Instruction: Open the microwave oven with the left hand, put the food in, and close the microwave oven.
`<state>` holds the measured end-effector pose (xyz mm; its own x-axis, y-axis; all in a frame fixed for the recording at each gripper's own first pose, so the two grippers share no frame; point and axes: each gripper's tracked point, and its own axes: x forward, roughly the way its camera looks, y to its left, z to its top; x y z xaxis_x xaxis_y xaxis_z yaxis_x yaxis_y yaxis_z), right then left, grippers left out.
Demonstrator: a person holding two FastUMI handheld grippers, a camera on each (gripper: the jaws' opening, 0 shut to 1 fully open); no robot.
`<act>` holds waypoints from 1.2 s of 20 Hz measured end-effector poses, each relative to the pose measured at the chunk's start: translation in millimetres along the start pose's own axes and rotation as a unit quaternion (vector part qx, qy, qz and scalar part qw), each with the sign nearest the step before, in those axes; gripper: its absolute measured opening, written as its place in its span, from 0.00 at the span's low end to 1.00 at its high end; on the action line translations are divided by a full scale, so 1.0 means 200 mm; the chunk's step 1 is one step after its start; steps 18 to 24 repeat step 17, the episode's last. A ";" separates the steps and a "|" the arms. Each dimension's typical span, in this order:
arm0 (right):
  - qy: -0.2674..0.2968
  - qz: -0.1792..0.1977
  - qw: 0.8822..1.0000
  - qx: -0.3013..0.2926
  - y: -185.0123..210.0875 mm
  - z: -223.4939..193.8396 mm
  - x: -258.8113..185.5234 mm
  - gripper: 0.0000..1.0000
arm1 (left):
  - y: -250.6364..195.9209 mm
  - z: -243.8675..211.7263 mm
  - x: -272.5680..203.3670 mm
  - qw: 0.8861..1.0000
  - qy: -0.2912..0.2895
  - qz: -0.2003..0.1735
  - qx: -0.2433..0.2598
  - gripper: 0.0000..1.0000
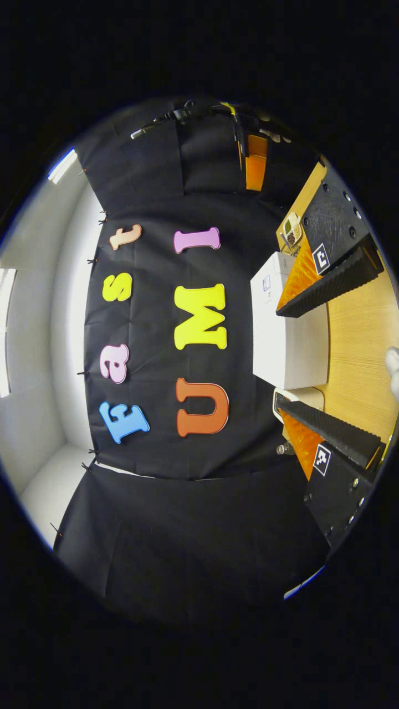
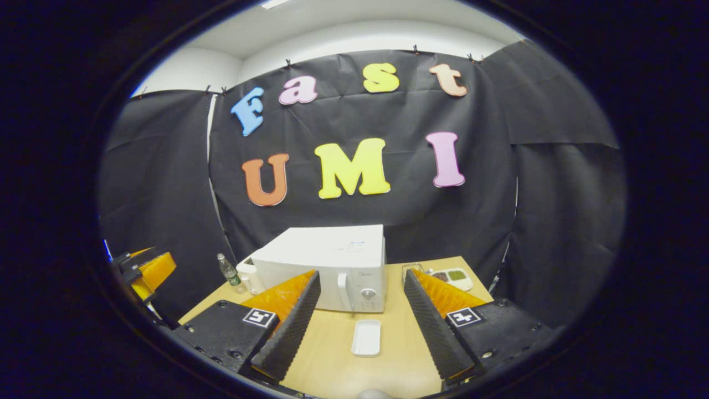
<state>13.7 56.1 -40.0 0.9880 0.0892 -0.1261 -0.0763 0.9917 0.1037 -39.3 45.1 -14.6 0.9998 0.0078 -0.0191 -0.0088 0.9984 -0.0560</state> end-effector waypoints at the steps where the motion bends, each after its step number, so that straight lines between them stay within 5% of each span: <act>1: -0.005 0.000 1.000 -0.005 0.01 0.01 -0.01 0.97 | 0.00 0.01 0.00 1.000 -0.002 0.000 0.000 0.95; 6: -0.023 -0.004 1.000 -0.014 0.02 0.07 -0.05 0.98 | 0.01 0.03 0.01 1.000 -0.004 -0.004 -0.003 0.95; 7: -0.026 -0.006 1.000 -0.014 0.02 0.08 -0.06 0.89 | 0.00 0.04 0.02 1.000 -0.005 -0.006 -0.005 0.95; 13: -0.034 -0.017 0.999 -0.009 -0.02 0.12 -0.08 0.89 | -0.01 0.05 0.05 1.000 -0.004 -0.012 -0.002 0.95; 14: -0.033 -0.016 0.999 -0.010 -0.02 0.11 -0.08 0.97 | -0.02 0.05 0.05 1.000 -0.004 -0.014 -0.001 0.95; 15: -0.033 -0.017 0.999 -0.010 -0.02 0.11 -0.08 0.89 | -0.02 0.05 0.06 1.000 -0.003 -0.015 -0.001 0.95; 24: -0.035 -0.018 0.999 -0.013 -0.02 0.13 -0.08 0.89 | -0.03 0.05 0.08 1.000 -0.004 -0.020 0.003 0.95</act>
